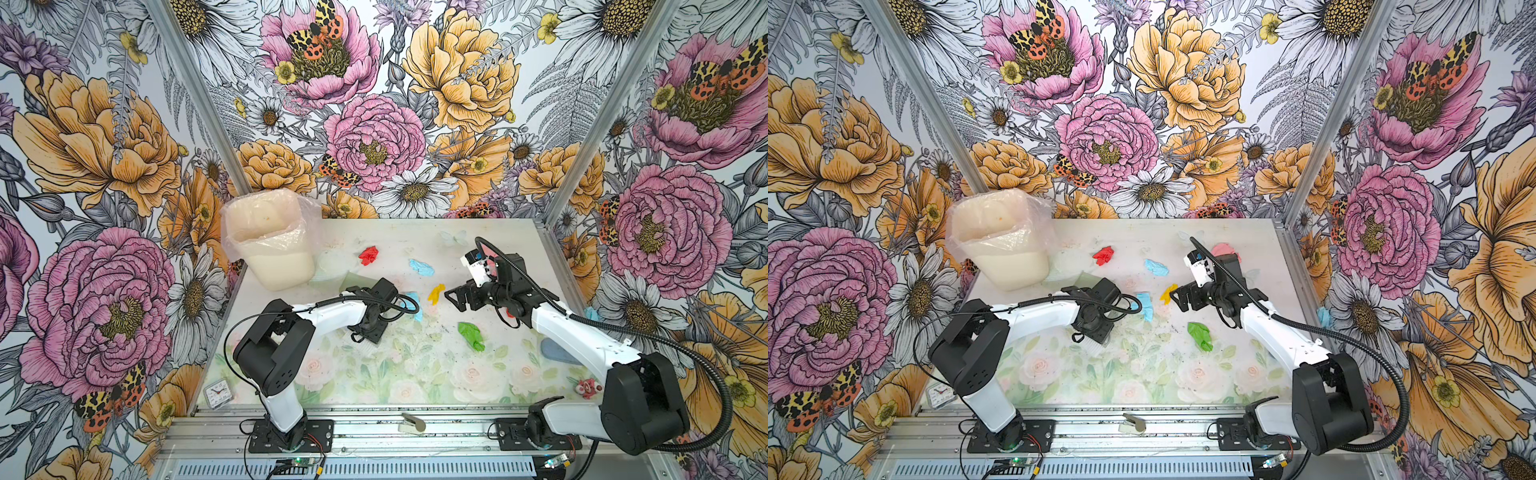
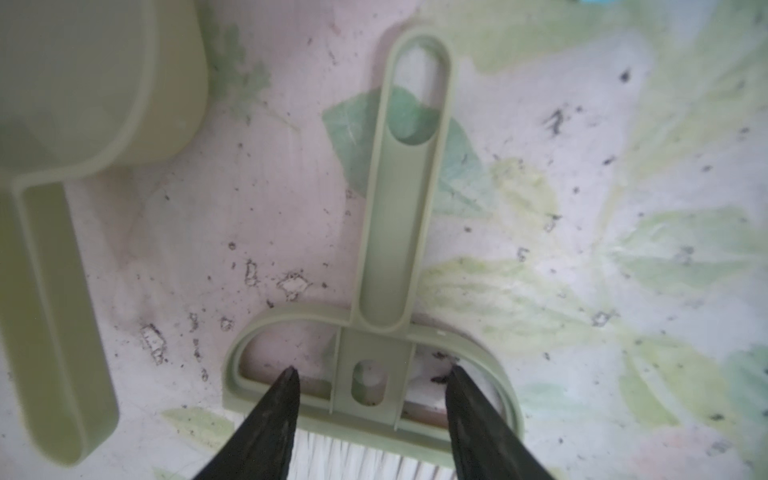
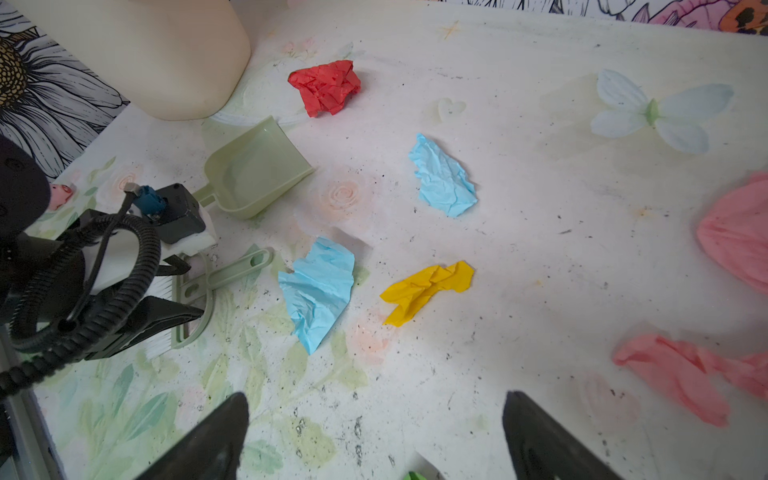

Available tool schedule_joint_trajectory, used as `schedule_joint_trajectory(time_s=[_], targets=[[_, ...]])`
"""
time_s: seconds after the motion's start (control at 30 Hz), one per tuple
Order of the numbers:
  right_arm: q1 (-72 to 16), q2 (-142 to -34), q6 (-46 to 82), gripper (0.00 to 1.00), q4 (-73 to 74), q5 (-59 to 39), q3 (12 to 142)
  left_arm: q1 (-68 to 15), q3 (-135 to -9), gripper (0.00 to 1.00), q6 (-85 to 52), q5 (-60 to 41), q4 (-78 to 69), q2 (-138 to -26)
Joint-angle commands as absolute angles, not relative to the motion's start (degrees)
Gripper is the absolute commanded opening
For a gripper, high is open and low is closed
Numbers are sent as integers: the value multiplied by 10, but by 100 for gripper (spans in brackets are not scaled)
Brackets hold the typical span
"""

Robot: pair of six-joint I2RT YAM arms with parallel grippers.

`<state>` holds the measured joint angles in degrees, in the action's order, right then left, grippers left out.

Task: Sweep away the paper scraps from the table
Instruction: 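Lift the green brush with the left gripper and turn it toward the scraps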

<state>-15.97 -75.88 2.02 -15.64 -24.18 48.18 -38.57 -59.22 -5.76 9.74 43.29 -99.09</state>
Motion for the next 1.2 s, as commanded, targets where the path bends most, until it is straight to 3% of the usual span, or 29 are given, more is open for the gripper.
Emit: schedule_joint_trajectory(time_s=[0.0, 0.33, 1.17], targets=[[-164, -753, 14, 97, -152, -233, 477, -382, -600, 59, -48, 60, 417, -1012], [-164, -750, 13, 97, -152, -231, 475, -383, -610, 65, -43, 2, 417, -1036], [-164, -741, 14, 97, -152, -226, 469, -413, -642, 67, -96, -6, 408, -1074]])
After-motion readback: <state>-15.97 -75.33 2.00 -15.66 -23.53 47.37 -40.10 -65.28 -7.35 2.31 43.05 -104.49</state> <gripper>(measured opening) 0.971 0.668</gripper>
